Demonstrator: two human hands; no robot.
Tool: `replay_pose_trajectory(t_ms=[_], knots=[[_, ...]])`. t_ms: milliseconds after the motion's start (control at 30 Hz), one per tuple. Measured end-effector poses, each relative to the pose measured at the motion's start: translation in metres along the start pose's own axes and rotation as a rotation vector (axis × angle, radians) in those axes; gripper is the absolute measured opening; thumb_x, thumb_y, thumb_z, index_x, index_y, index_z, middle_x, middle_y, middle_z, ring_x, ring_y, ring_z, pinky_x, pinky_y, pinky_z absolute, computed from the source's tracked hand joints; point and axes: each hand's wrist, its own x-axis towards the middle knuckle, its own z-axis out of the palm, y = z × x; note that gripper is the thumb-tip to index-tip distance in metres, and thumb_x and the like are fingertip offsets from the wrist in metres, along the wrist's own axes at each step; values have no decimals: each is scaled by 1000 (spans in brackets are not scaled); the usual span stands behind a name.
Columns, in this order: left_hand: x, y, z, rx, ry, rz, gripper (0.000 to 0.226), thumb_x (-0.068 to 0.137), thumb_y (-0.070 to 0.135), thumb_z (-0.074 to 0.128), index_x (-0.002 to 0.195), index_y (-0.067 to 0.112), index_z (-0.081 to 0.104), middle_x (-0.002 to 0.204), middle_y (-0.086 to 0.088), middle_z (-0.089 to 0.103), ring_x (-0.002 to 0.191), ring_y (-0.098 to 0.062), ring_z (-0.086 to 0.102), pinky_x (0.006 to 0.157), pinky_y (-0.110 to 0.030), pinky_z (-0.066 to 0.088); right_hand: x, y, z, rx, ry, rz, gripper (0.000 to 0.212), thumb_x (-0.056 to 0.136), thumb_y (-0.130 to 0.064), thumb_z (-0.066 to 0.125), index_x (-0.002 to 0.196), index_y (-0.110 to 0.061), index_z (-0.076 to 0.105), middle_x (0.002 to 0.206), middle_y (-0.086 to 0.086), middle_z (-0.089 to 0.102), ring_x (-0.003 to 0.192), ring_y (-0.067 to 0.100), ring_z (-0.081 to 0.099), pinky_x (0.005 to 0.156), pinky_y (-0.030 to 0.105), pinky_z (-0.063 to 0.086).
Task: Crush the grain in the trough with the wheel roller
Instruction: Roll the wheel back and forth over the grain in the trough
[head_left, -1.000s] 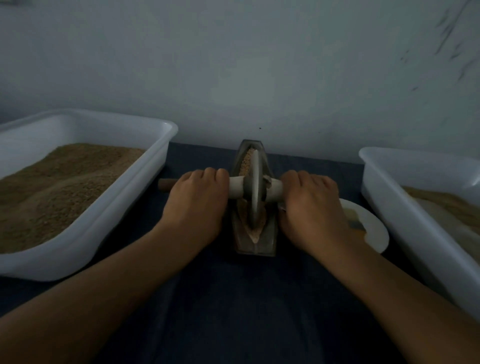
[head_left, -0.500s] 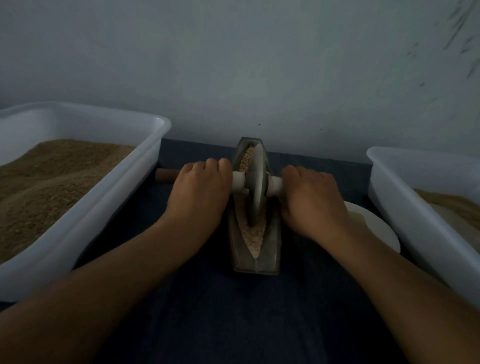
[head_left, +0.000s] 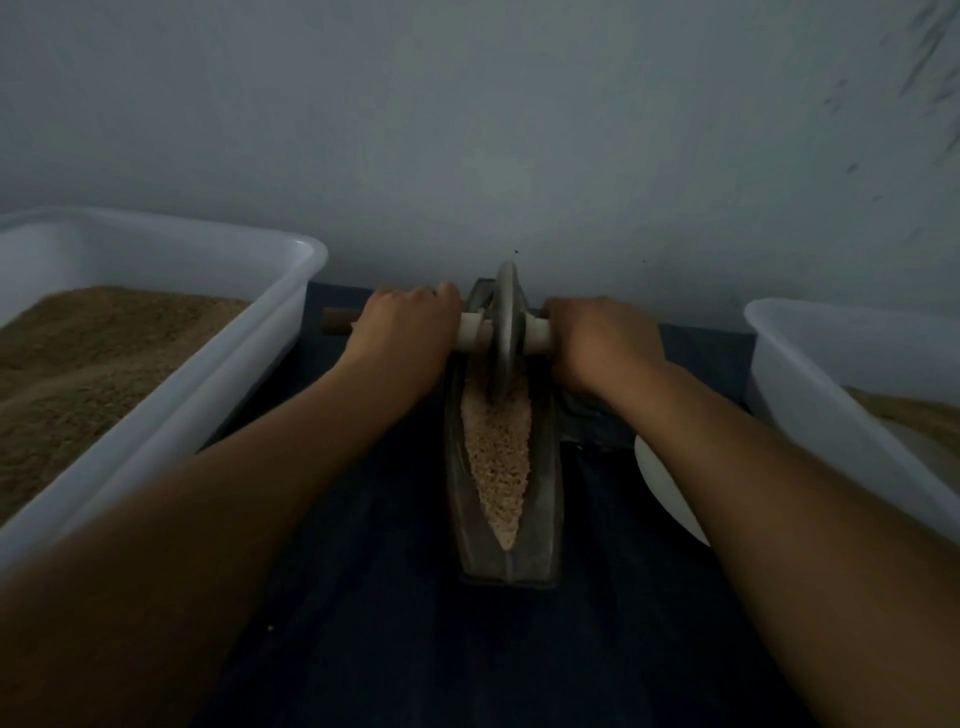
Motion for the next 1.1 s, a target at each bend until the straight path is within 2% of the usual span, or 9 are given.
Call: replay_pose_trajectory(t_ms=[167,267,400,467,633,733,900,1000,1100], knots=[[-28,6,-7,3,-28,-8,29,90,22,62,110,14,44,107,-7,63,92,-24,62,82,-34,45,-27,-5,-3,-62,137,-72,20,82,-26,69,100,-19,61,94,5,66,84,28,63,61,28,32],[-50,14,-15,39,28,-1,26,89,23,61,108,17,44,108,-5,61,96,-22,59,91,-34,42,-53,-6,-5,-50,150,-113,23,81,-28,70,94,-18,55,86,2,63,75,26,60,60,30,27],[-74,31,-32,64,64,5,31,87,23,62,113,16,46,113,-6,60,105,-24,57,112,-40,32,-89,-4,-10,41,143,-128,26,81,-30,70,97,-17,53,88,3,61,76,26,58,59,32,33],[-85,37,-42,65,44,-12,34,86,23,63,115,15,47,116,-8,60,109,-26,56,115,-42,29,-104,-6,-12,42,162,-155,27,80,-25,73,97,-16,53,87,4,59,74,25,55,61,34,35],[-107,39,-57,63,53,-15,35,87,26,64,115,16,47,116,-6,61,107,-23,58,114,-39,30,-125,-11,-19,18,217,-154,29,76,-21,75,97,-18,54,88,2,56,75,21,51,65,34,33],[-115,35,-57,28,73,-11,36,85,29,66,113,20,45,113,-1,62,105,-19,59,115,-36,28,-131,-14,-21,-8,298,-176,31,72,-18,78,94,-14,56,82,4,56,70,22,51,65,33,33],[-101,31,-41,25,49,-10,36,86,27,63,115,19,44,119,-2,59,114,-20,55,117,-38,27,-116,-12,-13,-24,312,-179,29,71,-17,78,87,-13,54,77,4,55,64,22,48,62,31,26],[-77,24,-29,80,24,-4,28,90,25,60,110,18,42,113,-2,61,103,-20,58,105,-34,36,-88,-6,-6,-31,252,-162,25,77,-21,73,89,-14,52,79,4,56,67,24,51,61,32,23],[-48,18,-22,118,25,4,23,90,21,60,106,16,45,106,-4,63,93,-22,61,85,-32,44,-51,3,-1,-7,72,-105,29,83,-31,67,103,-17,50,96,4,60,86,29,60,64,34,32]])
